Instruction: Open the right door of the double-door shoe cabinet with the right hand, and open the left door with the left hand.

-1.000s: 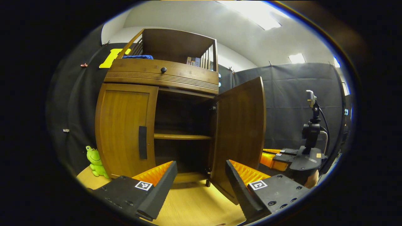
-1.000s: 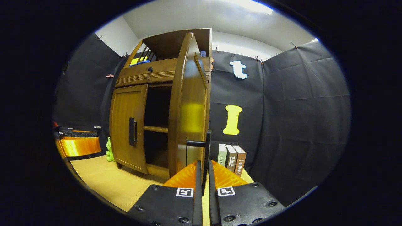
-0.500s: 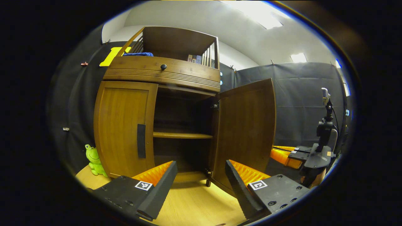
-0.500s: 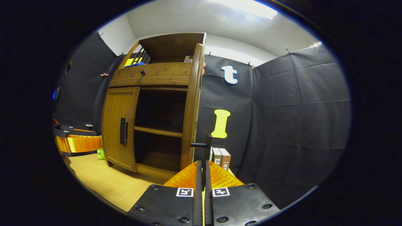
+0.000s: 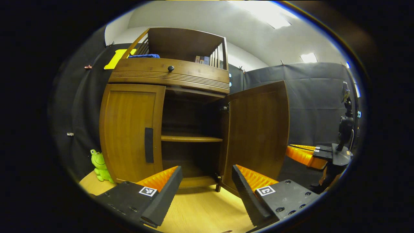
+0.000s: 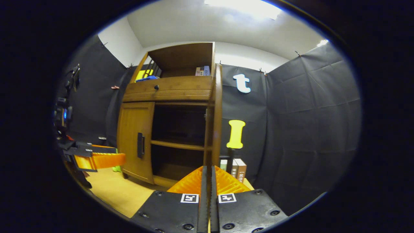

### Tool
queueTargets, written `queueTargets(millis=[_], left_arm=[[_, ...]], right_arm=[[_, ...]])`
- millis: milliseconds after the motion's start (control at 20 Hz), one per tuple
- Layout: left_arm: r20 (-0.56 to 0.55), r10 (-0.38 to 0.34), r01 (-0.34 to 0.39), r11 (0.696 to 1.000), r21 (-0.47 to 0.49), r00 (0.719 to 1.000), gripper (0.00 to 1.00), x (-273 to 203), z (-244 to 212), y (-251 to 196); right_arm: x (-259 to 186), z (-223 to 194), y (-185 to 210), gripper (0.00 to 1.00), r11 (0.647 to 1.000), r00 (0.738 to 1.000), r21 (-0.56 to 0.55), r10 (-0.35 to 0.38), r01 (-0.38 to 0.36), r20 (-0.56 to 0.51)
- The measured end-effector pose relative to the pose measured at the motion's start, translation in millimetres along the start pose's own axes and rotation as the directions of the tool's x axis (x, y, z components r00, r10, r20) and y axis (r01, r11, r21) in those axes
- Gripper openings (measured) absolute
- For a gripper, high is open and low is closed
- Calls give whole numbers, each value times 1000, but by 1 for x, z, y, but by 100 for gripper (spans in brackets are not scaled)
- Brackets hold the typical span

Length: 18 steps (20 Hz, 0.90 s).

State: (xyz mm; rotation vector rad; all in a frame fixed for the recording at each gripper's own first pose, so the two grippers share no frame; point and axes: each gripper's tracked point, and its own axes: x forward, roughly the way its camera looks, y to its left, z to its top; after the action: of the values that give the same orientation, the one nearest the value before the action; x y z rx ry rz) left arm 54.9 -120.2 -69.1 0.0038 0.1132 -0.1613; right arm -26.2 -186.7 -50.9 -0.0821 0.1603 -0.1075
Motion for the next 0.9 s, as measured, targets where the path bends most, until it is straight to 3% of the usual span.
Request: queueTargets(millis=[50, 150, 400, 600, 900], left_arm=[[6, 17, -17, 1000, 3, 1000, 96, 1, 1, 6], [32, 53, -54, 999, 7, 998, 96, 8, 2, 27], [52, 157, -157, 987, 13, 986, 96, 46, 1, 83], [90, 235, -241, 968, 67, 968, 91, 83, 1, 122], [89, 257, -263, 962, 68, 962, 91, 134, -16, 158]], right_arm=[[1, 0, 5, 8, 1000, 1000, 6, 22, -22, -3], [5, -4, 22, 16, 998, 998, 7, 69, -69, -11], [20, -13, 61, 100, 984, 984, -1, 177, -177, -18], [29, -22, 77, 97, 975, 975, -27, 221, -221, -19], [47, -32, 94, 97, 962, 962, -10, 271, -271, 2]])
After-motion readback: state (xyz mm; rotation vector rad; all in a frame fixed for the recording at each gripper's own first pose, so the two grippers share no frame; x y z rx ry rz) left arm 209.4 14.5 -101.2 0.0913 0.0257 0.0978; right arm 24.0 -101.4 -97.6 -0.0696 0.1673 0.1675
